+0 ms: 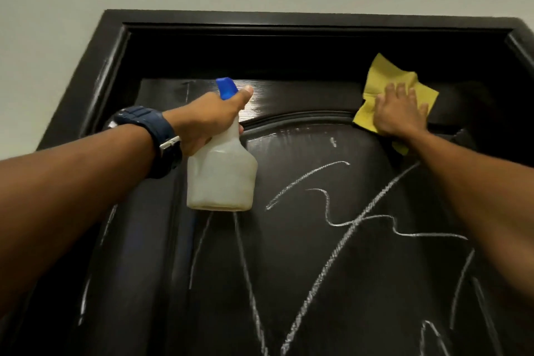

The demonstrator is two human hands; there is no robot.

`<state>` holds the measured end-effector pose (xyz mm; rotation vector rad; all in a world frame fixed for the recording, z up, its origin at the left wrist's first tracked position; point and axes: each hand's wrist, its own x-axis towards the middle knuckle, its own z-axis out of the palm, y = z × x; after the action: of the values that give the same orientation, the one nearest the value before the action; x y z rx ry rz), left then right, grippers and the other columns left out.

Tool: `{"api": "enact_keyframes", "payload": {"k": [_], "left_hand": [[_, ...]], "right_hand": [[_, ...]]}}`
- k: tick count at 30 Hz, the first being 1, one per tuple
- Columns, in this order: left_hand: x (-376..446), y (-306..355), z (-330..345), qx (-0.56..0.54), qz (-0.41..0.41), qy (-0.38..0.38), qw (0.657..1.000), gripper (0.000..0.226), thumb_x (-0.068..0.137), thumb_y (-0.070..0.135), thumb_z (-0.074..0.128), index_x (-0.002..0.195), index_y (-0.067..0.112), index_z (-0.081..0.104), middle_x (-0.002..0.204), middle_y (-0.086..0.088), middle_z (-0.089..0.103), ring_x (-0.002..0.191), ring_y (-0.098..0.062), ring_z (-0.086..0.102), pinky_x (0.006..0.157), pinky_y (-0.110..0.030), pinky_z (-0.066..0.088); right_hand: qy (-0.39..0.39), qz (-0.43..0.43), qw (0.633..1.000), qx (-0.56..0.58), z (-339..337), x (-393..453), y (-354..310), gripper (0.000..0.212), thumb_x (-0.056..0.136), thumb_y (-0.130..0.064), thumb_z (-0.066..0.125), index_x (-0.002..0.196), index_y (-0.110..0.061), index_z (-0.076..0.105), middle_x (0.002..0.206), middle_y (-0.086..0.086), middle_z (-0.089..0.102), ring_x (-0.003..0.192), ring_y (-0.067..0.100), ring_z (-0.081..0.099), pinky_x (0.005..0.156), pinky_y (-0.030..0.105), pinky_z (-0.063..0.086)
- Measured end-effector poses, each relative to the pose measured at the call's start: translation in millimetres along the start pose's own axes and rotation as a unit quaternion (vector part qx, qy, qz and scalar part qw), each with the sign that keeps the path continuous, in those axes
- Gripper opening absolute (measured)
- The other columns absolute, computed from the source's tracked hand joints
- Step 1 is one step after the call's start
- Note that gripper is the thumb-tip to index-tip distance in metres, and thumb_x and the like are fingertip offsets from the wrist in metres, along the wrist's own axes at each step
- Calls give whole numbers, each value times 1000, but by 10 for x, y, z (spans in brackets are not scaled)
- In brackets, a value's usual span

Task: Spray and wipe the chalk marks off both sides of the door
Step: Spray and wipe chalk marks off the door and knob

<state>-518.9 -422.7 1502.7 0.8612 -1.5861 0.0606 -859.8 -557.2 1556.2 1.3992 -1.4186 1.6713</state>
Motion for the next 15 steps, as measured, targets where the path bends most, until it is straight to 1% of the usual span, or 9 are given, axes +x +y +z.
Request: {"api": "enact_keyframes", "payload": {"k": [1,3,5,7,9,10,13,15], "left_hand": [[-12,61,107,-3,5,0,1000,62,94,63,47,103,3,62,83,-11,65,72,-19,64,61,-28,53],[-55,203,351,-17,8,-4,1000,56,95,62,47,99,7,57,84,-10,62,64,-15,61,58,-26,52],[-87,330,624,-31,7,-14,999,54,95,61,47,100,8,55,81,-8,60,67,-15,61,60,-27,53],[-132,452,900,-30,4,-23,999,53,95,61,46,95,9,55,83,-8,61,67,-17,61,58,-26,54],[-169,561,1164,-50,-4,-21,999,50,96,60,47,88,12,55,83,-8,61,59,-14,57,50,-21,53],[-192,613,1320,-59,-13,-20,998,49,96,60,47,88,12,54,83,-8,61,56,-13,56,48,-20,52],[-256,680,1585,-68,-16,-23,997,52,96,60,47,94,9,53,80,-8,62,52,-14,56,51,-23,52],[-305,719,1745,-65,-15,-24,997,52,96,60,46,95,9,54,80,-8,63,54,-16,56,54,-24,52]], "right_hand": [[2,5,1000,-4,-71,29,258,59,108,-43,19,160,-16,13,169,5,4,155,29,2,122,60,4],[8,22,1000,-9,-207,77,820,59,108,-43,19,160,-14,14,169,7,5,155,31,3,122,61,6],[10,36,999,-19,-312,102,1369,59,108,-41,19,159,-12,14,169,9,6,155,32,5,122,60,7],[15,25,999,-30,-357,130,1739,59,109,-39,21,159,-10,15,168,11,8,154,33,8,122,58,10],[20,4,999,-35,-356,172,1868,58,109,-36,24,159,-8,17,168,13,10,154,34,10,123,57,11],[13,2,1000,-28,-374,156,1903,58,109,-35,25,159,-8,18,168,14,11,154,34,10,122,57,11],[-8,-39,999,-21,-305,-111,1906,57,108,-35,26,159,-9,20,167,14,12,154,36,10,122,58,14],[-14,-74,997,-15,-286,-514,2065,59,107,-38,24,159,-12,20,168,12,11,154,34,8,121,57,14]]}}
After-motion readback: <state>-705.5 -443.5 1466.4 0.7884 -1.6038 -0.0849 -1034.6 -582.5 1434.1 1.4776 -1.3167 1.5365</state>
